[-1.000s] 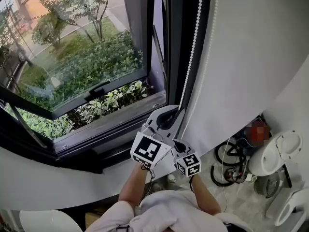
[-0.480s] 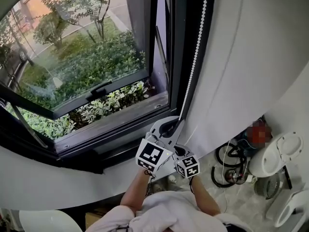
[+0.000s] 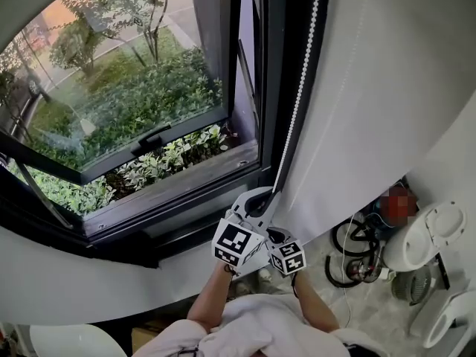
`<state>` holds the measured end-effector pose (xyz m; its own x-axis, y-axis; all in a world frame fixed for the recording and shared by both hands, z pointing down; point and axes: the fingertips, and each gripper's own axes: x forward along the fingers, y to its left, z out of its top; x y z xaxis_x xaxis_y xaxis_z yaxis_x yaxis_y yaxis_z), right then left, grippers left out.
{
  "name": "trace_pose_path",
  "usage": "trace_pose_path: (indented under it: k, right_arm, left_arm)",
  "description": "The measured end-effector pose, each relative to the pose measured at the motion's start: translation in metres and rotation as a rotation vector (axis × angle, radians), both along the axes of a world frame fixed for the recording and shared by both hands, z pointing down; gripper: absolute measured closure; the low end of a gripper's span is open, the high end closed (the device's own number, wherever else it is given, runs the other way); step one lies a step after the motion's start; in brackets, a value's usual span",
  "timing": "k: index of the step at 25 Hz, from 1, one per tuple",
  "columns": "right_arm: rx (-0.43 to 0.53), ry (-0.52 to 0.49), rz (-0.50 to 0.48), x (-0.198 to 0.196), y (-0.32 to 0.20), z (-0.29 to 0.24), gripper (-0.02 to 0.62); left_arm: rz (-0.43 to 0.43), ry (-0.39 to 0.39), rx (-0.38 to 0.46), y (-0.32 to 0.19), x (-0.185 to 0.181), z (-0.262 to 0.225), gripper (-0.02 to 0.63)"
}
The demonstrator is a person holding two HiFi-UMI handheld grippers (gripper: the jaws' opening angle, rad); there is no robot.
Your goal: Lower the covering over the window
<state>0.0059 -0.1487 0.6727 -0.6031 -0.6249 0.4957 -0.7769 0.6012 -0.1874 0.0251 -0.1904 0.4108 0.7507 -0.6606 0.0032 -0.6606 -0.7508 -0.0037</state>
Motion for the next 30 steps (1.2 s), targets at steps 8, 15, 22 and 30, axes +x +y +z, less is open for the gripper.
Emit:
trace_pose_path:
  k: [8, 15, 22, 30]
  right_arm:
    - [-0.07, 0.047, -0.014, 0.004, 0.012, 0.028, 0.597]
    - [-0.107, 0.099, -0.041, 0.005, 0.023, 0.044, 0.595]
    - [-0.036, 0.134, -0.07, 0.005, 0.029, 0.022, 0.571]
    - [0.12, 0.072, -0.019, 0.023, 0.024, -0.063, 0.419]
  left_arm:
    - [-0.012, -0.018, -0.058, 0.002, -0.003, 0.031, 0.584]
    - [-0.011, -0.043, -0.1, 0.005, -0.001, 0.057, 0.584]
    - [-0.01, -0.08, -0.136, 0.009, -0.001, 0.085, 0.584]
    - [-0.003, -0.105, -0.163, 0.016, -0.001, 0.106, 0.584]
